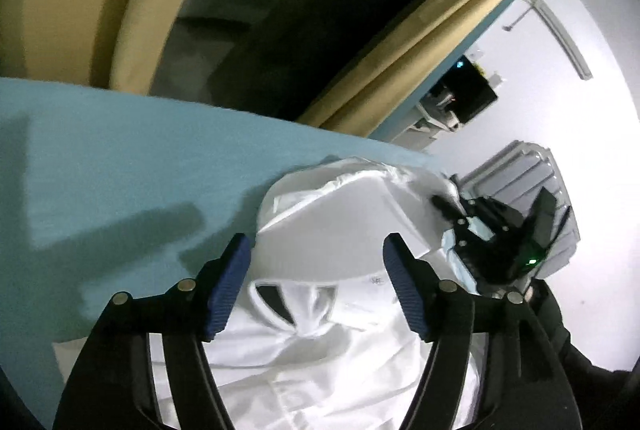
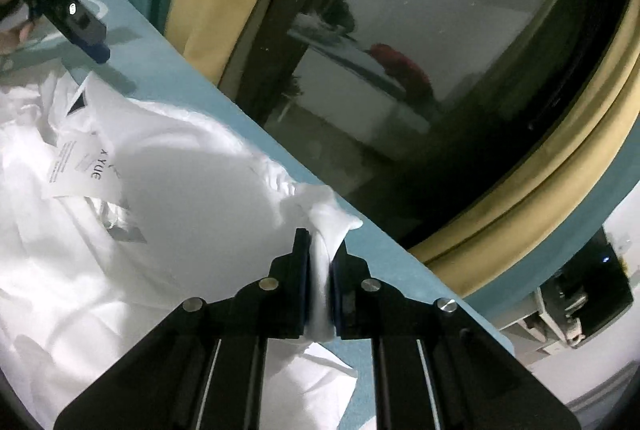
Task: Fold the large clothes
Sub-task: 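Lift and fold the held fabric over the jacket body with both grippers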
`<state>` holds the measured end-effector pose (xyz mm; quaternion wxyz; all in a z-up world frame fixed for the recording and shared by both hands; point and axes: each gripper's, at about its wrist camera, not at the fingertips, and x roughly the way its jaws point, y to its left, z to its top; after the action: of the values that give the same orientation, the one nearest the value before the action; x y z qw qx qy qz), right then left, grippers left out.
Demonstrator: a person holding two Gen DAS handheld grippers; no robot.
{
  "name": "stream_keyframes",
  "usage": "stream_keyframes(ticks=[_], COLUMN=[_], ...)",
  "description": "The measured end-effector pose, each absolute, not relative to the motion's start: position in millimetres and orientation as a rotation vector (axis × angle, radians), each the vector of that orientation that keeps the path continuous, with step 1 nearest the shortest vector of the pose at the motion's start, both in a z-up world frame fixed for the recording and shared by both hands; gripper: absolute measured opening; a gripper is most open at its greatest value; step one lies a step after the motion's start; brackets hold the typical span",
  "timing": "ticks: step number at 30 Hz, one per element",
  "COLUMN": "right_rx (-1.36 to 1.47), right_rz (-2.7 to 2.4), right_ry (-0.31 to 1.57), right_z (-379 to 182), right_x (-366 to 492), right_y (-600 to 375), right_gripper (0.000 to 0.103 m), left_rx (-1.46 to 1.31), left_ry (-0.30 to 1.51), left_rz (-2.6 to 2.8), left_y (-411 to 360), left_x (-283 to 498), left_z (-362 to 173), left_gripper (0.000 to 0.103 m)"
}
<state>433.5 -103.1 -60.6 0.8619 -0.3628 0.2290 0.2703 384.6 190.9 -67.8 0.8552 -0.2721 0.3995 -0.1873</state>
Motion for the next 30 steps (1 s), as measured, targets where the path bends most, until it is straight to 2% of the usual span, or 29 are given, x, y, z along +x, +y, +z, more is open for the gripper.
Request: stream_keyframes(ticks=[5, 11, 12, 13, 15, 17, 19, 23, 30], right_rx=[-0.763, -0.778, -0.769, -0.745, -0.657, -0.575, -0.503, -0.573, -0.729], right_rz=[0.547, 0.578, 0.592, 0.616, 0.691, 0.735, 0.774, 0.78, 0.772], right_ry=[0.422, 0.365, 0.368, 0.384, 0.461, 0.517, 0.571, 0.549, 0.476], right_z=[-59.1, -61.1, -60.5, -59.5, -57.3, -55.3, -52.2, -57.7, -72.2], right_x=[423.5, 411.3, 411.2, 412.5, 418.4, 423.7, 429.0, 411.8, 359.0], right_y=[-108.3, -107.3, -108.5, -110.0, -114.3, -120.9, -128.4, -128.3, -118.3], right_gripper=[0.009, 0.009, 0.009, 0.009, 0.01, 0.011, 0.015, 0.023, 0.024], left_rx=[-0.408, -0.335, -0.291, -0.27, -0.211, -0.151, -0.044, 0.103, 0.261], left_ry=[0.934, 0.978, 0.986, 0.989, 0.992, 0.944, 0.877, 0.744, 0.654], left_rz=[-0.299, -0.336, -0.35, -0.36, -0.355, -0.343, -0.292, -0.256, -0.23], left_y=[169.2, 159.9, 153.2, 149.6, 141.0, 135.8, 127.2, 111.6, 92.4], left_x=[402.1, 407.1, 406.5, 405.1, 402.1, 395.2, 384.0, 358.2, 316.3], left_z=[-84.9, -103.7, -103.9, -104.0, -102.6, -94.7, -81.6, -65.3, -56.4], left_gripper=[0.075, 0.075, 0.066, 0.039, 0.024, 0.017, 0.015, 0.015, 0.017])
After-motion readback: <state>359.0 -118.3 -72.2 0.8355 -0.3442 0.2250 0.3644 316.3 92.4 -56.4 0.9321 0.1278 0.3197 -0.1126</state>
